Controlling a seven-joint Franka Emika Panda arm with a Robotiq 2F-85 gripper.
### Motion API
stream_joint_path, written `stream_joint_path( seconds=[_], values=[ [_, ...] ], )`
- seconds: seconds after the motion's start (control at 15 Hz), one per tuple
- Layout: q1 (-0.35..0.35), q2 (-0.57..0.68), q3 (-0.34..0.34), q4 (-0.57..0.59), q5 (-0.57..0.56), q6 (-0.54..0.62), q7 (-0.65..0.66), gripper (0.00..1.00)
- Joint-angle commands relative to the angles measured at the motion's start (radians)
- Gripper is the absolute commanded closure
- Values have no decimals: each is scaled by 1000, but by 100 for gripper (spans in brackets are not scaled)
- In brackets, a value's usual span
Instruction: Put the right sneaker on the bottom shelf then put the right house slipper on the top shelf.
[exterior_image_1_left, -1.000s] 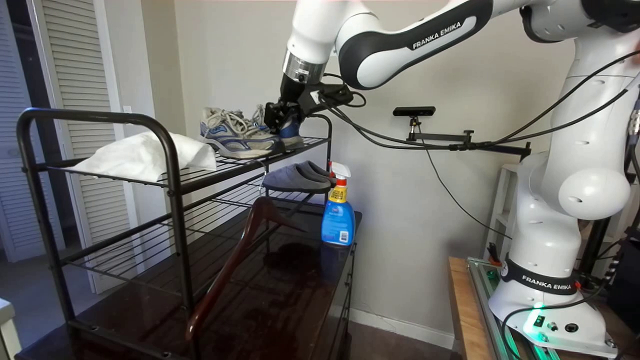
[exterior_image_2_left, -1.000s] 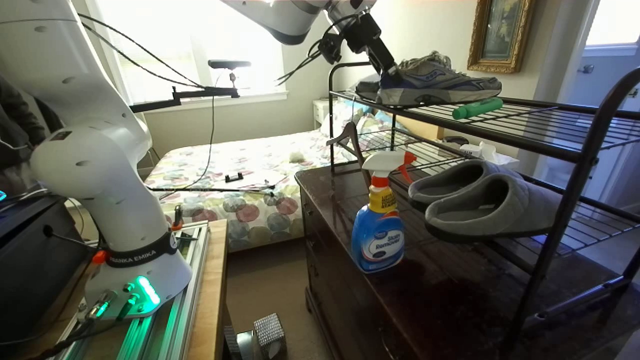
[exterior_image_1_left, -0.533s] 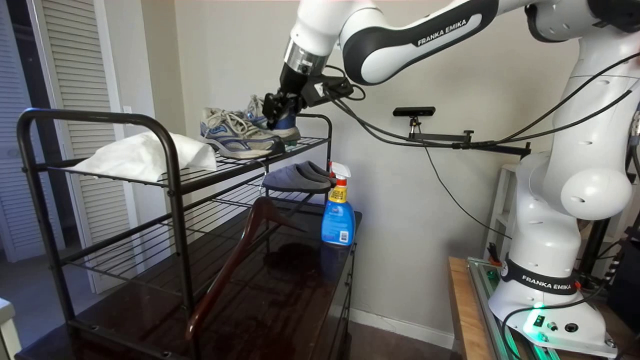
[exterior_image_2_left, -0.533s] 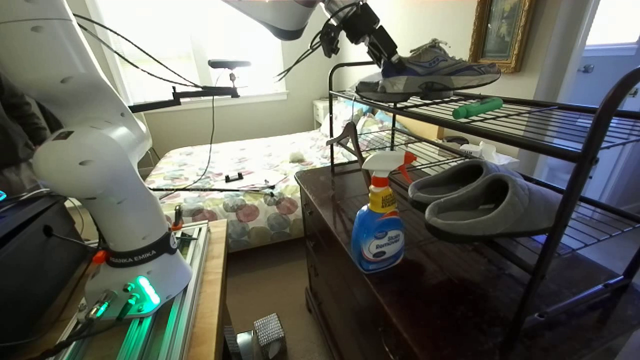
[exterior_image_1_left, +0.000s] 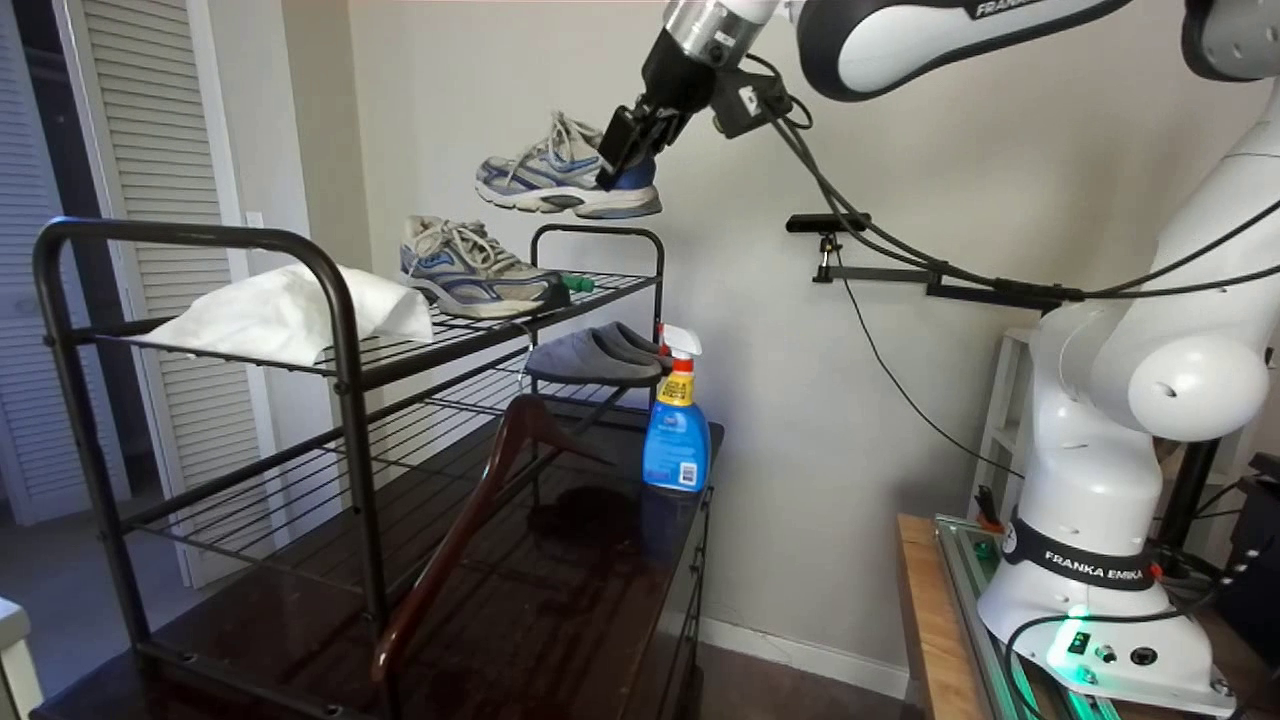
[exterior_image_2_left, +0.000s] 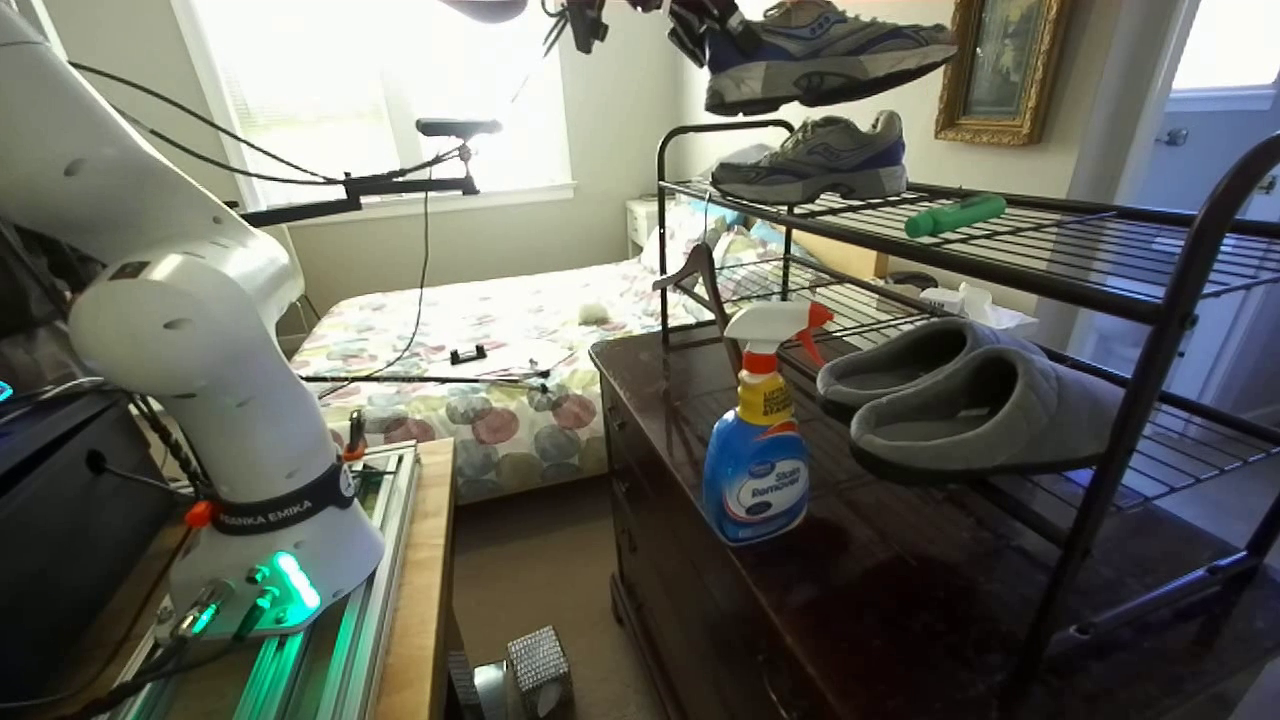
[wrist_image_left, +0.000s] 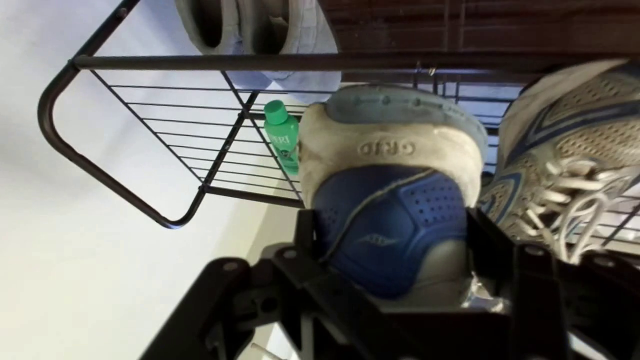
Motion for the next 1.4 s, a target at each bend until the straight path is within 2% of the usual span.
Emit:
stream_joint_path(
  seconds=[0.0, 0.13, 0.47, 0.67, 1.0, 1.33],
  values=[
    [70, -224, -35, -179, 182, -15, -254, 51],
    [90, -312, -28, -236, 277, -86, -363, 51],
    [101, -484, -11, -310, 391, -376, -466, 51],
    [113, -524, -24, -337, 441, -461, -508, 51],
    [65, -476, -1, -418, 436, -376, -464, 51],
    [-9, -389, 58, -530, 412, -73, -331, 51]
  ],
)
